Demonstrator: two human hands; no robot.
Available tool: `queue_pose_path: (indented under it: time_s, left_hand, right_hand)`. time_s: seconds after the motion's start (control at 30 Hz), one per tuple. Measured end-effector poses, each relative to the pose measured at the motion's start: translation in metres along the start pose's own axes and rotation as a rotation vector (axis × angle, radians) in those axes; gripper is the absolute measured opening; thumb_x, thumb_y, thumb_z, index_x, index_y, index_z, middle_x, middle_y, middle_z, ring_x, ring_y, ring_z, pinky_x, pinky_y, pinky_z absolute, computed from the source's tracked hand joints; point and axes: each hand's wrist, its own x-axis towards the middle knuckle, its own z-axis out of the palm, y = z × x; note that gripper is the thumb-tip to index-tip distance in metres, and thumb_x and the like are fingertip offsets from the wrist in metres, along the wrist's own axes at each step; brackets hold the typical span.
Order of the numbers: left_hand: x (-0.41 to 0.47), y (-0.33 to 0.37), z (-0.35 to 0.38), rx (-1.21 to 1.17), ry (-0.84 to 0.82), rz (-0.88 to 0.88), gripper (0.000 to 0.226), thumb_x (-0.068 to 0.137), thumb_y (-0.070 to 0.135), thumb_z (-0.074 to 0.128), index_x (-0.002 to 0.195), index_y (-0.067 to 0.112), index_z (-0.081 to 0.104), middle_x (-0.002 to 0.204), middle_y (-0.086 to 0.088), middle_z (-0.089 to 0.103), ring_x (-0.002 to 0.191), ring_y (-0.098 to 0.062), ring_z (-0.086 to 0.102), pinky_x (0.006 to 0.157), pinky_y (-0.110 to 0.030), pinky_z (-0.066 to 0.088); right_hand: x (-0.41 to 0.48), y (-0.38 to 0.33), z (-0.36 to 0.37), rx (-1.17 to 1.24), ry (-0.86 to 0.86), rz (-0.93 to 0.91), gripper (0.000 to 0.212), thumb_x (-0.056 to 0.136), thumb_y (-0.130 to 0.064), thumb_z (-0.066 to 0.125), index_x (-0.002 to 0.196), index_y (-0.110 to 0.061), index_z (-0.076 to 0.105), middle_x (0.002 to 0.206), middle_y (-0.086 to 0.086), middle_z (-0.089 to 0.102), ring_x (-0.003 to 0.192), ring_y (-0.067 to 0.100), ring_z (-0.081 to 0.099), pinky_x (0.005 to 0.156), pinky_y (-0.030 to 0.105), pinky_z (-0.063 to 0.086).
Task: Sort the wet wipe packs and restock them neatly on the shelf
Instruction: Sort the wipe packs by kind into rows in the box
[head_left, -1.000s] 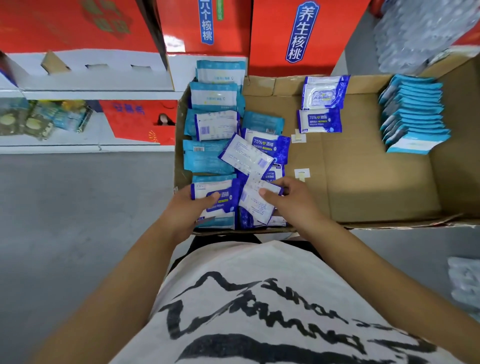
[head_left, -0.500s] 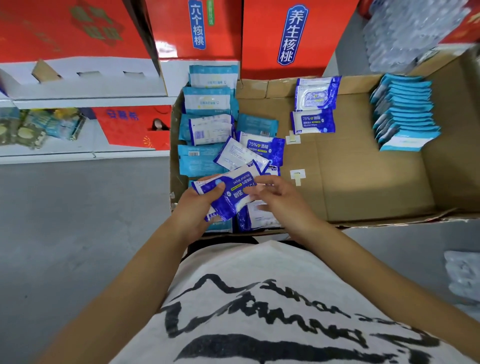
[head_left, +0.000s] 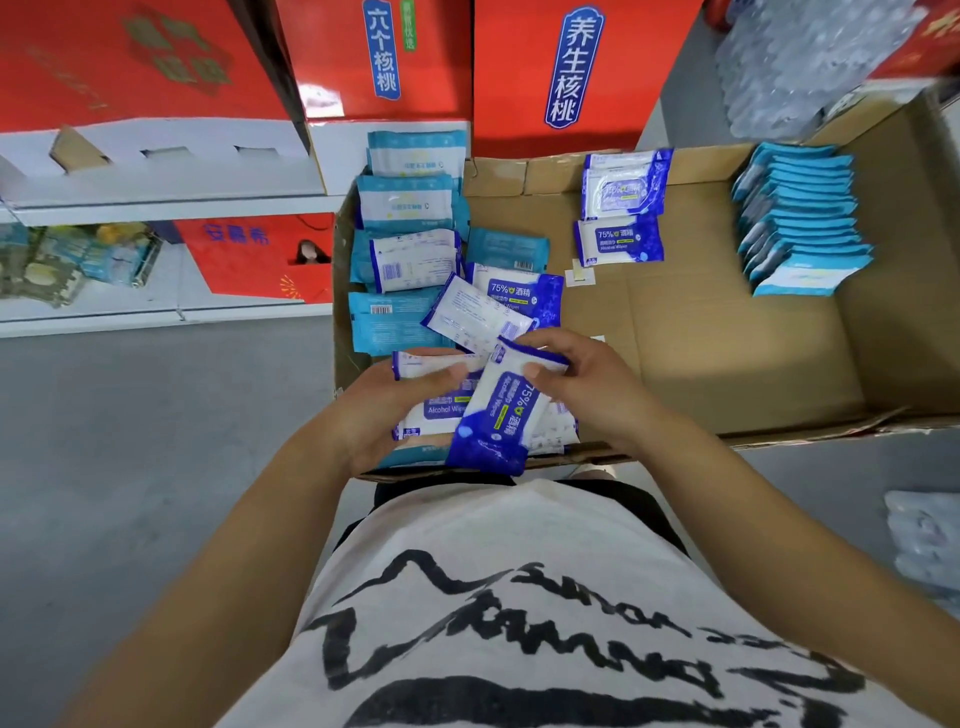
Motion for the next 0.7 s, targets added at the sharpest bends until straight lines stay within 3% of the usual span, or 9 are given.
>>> queue_pose_path:
  time_s: [0.1,0.17,0.27,0.4,0.53,0.63,0.7]
  left_hand:
    - [0.000,0.006,0.012,0.208,0.000,0.041,0.028,0.086,0.023,0.079,0.109,0.031,0.066,0.098,0.010,0.080,0.087,-0.009,0.077,0.067,-0.028,0.062]
    - [0.004,0.008,0.016,0.179,0.106,0.044,0.029,0.085,0.026,0.081,0.108,0.031,0.066,0.102,0.007,0.079,0.091,-0.013,0.077,0.076,-0.035,0.063]
    - [0.006,0.007,0.016,-0.075,0.176,0.046,0.033,0.086,0.020,0.081,0.116,0.024,0.067,0.106,-0.002,0.080,0.094,-0.020,0.078,0.083,-0.047,0.064]
    - [0.003,0.001,0.007,-0.244,0.253,0.094,0.031,0.089,0.017,0.077,0.118,0.022,0.066,0.105,-0.004,0.080,0.094,-0.021,0.078,0.083,-0.048,0.064]
    - [0.003,-0.003,0.001,-0.223,0.229,0.065,0.043,0.086,0.016,0.080,0.126,0.020,0.065,0.112,-0.005,0.078,0.102,-0.024,0.076,0.092,-0.055,0.060]
    - [0.000,-0.003,-0.005,-0.205,0.181,0.052,0.040,0.087,0.020,0.077,0.125,0.021,0.065,0.110,-0.005,0.079,0.100,-0.024,0.077,0.077,-0.047,0.065]
    - [-0.002,-0.004,-0.009,-0.149,0.125,0.056,0.044,0.082,0.024,0.078,0.124,0.021,0.066,0.110,-0.005,0.079,0.098,-0.024,0.077,0.070,-0.042,0.066]
  right_hand:
    - [0.003,-0.012,0.005,-0.007,-0.031,-0.025,0.038,0.093,-0.016,0.069,0.129,-0.024,0.059,0.124,-0.005,0.064,0.107,0.012,0.067,0.066,0.019,0.058]
    - [0.007,-0.019,0.012,0.175,0.093,0.013,0.046,0.091,-0.018,0.071,0.133,-0.021,0.053,0.119,0.001,0.066,0.101,0.014,0.071,0.071,0.026,0.061]
    - [0.011,-0.016,0.014,0.416,0.180,0.140,0.045,0.091,-0.022,0.071,0.130,-0.017,0.049,0.115,0.006,0.067,0.094,0.015,0.072,0.084,0.036,0.060]
    - [0.002,0.008,0.020,0.269,0.003,0.247,0.043,0.086,-0.026,0.078,0.120,-0.014,0.056,0.121,0.006,0.067,0.105,0.018,0.071,0.088,0.042,0.060]
    - [0.000,0.019,0.027,0.209,0.093,0.126,0.027,0.090,-0.009,0.072,0.108,-0.013,0.053,0.109,0.001,0.071,0.094,0.014,0.071,0.071,0.028,0.061]
    - [0.004,0.014,0.014,0.073,0.081,-0.016,0.021,0.092,-0.003,0.068,0.105,-0.017,0.058,0.104,0.004,0.072,0.089,0.013,0.071,0.064,0.023,0.057]
    - [0.006,0.013,0.006,-0.014,0.032,-0.062,0.022,0.092,-0.002,0.068,0.101,-0.022,0.062,0.105,0.007,0.072,0.095,0.022,0.072,0.070,0.034,0.061]
